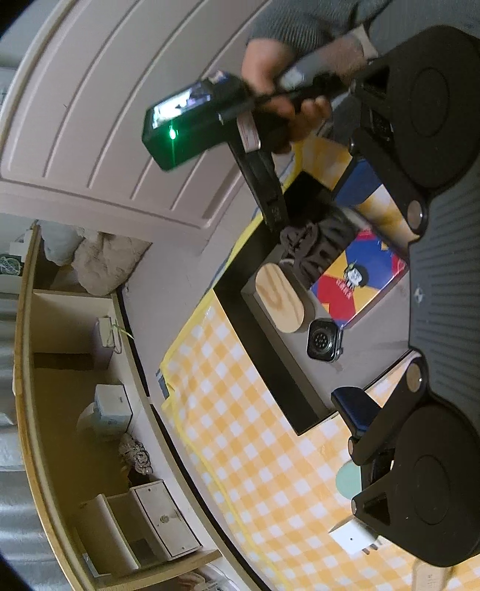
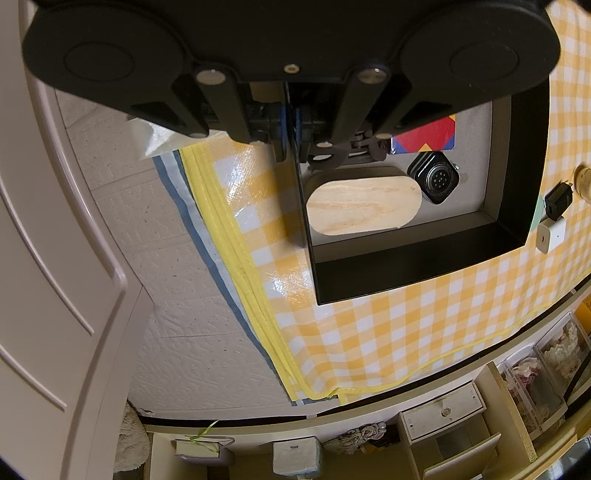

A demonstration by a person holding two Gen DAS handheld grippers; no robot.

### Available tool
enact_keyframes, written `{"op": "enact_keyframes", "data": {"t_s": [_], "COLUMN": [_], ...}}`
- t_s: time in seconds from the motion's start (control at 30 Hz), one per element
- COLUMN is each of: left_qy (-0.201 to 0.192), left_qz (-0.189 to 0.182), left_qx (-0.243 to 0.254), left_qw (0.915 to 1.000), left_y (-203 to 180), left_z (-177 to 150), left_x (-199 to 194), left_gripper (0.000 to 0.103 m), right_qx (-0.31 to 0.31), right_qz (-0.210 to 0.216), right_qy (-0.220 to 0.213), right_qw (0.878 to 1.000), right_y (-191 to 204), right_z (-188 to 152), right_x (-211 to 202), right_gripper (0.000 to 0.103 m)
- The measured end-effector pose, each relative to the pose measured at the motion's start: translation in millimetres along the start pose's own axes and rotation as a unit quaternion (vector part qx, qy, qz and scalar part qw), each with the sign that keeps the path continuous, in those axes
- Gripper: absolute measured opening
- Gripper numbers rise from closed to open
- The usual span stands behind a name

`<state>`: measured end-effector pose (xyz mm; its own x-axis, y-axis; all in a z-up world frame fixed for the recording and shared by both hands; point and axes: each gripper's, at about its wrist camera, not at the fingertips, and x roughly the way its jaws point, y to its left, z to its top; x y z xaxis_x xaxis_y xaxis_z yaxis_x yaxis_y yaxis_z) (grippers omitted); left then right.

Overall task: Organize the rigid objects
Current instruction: 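Withdraw the open left tool from the box toward the cloth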

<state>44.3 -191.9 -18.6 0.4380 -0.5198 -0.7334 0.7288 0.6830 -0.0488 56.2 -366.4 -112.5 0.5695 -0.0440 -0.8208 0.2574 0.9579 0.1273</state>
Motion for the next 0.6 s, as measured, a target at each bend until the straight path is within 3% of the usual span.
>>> {"op": "enact_keyframes", "data": {"t_s": [0.4, 0.6], "left_qy": [-0.031, -0.053], "left_qz": [0.007, 0.028], "left_qx": [-0.028, -0.050], "left_qw": [0.9991, 0.9970], "left_y": [-6.9, 15.0], "left_z": [-17.5, -30.3], "left_x": [-31.4, -43.7], "left_gripper": [0.103, 0.103], "right_qx": [-0.001, -0.002], "right_qz": [-0.001, -0.004], "right_qy": [0.000, 0.000], "right_qw": [1.000, 1.000], "right_y": [-1.0, -1.3], "right_z": [0.3, 0.7], "right_x": [0.3, 1.3], "right_gripper": [0.005, 0.005]}}
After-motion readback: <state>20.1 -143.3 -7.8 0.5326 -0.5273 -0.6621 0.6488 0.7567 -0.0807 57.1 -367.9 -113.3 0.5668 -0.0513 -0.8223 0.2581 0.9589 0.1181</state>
